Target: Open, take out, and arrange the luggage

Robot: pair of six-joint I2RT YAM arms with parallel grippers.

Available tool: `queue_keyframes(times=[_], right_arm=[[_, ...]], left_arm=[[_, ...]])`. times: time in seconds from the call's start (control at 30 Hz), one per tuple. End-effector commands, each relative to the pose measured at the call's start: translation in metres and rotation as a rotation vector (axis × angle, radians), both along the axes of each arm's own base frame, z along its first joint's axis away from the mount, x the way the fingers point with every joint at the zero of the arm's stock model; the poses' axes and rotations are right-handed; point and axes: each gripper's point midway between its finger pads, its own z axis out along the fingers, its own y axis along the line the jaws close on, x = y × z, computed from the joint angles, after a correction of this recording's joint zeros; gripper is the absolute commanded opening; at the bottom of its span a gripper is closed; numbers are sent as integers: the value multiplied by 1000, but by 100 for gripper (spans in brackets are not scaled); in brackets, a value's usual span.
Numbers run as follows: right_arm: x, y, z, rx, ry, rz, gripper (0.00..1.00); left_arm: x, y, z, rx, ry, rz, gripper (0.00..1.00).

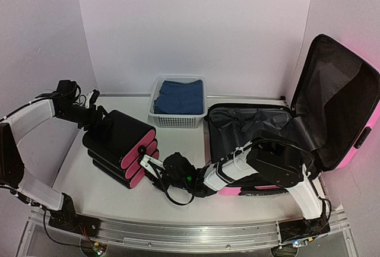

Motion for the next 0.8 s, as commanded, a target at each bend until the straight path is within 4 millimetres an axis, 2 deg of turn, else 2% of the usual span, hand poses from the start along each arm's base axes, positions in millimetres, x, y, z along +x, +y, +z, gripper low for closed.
queue_keyframes(times=[0.0,0.2,0.5,0.57,0.7,0.77], right_arm=[[-7,-1,36,53,-46,3,24],[-26,-21,46,36,-43,15,24],[-47,-56,35,-22,1,0,29],[-48,-58,36,-25,2,-4,35],[-45,-61,50,-10,0,-34,64],[-44,-65,60,-23,0,-45,74]], left_arm=[[-8,2,-4,32,11,-2,69],[-7,4,-5,47,8,5,69],[-6,7,-6,65,2,13,70],[-6,7,-5,64,3,12,70],[-5,7,-3,63,-3,12,70],[-5,8,-3,71,-8,14,70]])
